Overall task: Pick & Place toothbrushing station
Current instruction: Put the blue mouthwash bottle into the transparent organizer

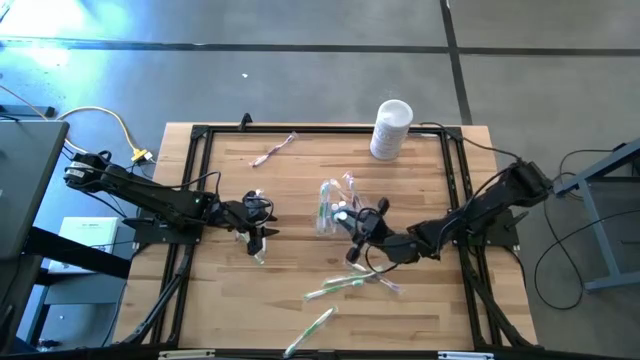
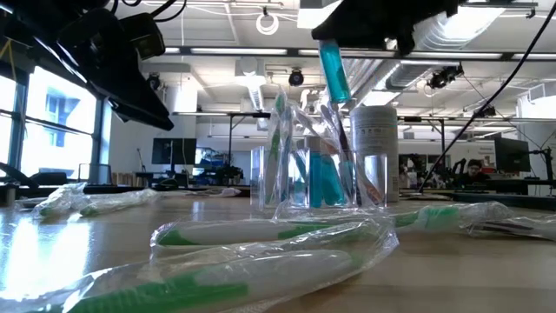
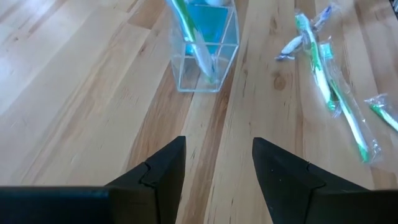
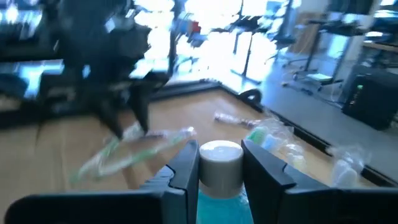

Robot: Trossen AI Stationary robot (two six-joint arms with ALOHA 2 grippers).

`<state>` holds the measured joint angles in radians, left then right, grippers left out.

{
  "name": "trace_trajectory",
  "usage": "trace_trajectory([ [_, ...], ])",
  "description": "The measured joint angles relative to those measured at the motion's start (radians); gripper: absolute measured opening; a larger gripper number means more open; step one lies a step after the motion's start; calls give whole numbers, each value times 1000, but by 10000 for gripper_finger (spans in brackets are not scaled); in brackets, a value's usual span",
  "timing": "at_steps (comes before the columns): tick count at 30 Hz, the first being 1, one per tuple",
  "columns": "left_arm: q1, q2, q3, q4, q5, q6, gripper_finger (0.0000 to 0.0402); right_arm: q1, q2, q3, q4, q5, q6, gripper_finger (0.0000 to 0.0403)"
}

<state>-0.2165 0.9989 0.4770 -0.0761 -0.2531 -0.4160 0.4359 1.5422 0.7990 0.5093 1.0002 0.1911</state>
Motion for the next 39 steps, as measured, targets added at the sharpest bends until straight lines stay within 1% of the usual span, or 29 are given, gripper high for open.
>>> trace_trajectory([
  [3, 0, 0, 0, -1, 0, 1, 180, -4, 34, -63, 165, 75, 20, 85],
  [6, 0, 0, 0, -1, 0, 22, 180, -25, 80, -93, 232, 105, 59, 85],
  [13, 0, 0, 0, 21, -2, 51, 180, -86, 153, -96, 244, 102, 120, 85],
  [17, 0, 0, 0, 28, -7, 52, 180, -90, 175, -96, 250, 166, 110, 85],
  [20, 0, 0, 0, 27, -27, 52, 180, -91, 184, -96, 251, 177, 131, 89],
  [23, 0, 0, 0, 27, -29, 52, 180, -91, 184, -95, 251, 152, 169, 91],
  [28, 0, 0, 0, 25, -30, 46, 180, -93, 184, -95, 242, 145, 187, 90],
  [32, 0, 0, 0, 25, -29, 45, 180, -114, 184, -95, 171, 109, 267, 91],
  [34, 0, 0, 0, 25, -29, 45, 180, -130, 184, -95, 132, 68, 310, 91],
  [36, 0, 0, 0, 24, -29, 45, 180, -148, 184, -95, 104, 0, 326, 98],
  [39, 0, 0, 0, 24, -29, 45, 180, -170, 184, -95, 80, -120, 295, 122],
])
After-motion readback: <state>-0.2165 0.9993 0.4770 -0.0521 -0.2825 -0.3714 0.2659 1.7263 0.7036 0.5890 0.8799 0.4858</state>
